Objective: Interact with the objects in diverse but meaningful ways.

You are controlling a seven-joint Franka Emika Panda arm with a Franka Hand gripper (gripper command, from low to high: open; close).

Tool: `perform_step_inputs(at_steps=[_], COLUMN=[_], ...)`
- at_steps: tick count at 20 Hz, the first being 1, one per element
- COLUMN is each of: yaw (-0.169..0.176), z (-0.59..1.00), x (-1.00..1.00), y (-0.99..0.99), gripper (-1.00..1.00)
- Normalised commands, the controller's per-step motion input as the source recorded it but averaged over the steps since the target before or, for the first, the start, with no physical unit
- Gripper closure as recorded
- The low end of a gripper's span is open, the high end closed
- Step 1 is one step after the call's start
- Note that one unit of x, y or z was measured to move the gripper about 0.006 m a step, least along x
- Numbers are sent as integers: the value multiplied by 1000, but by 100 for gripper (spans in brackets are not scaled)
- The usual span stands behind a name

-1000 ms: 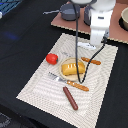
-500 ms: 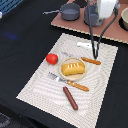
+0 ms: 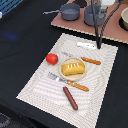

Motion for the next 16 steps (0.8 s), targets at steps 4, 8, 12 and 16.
perform_step_inputs(at_steps=[4, 8, 12, 16], yaw=[-8, -6, -5, 0], z=[-28, -6, -67, -224], x=[24, 36, 1, 0], y=[-842, -872, -923, -819], gripper=[-100, -100, -100, -100])
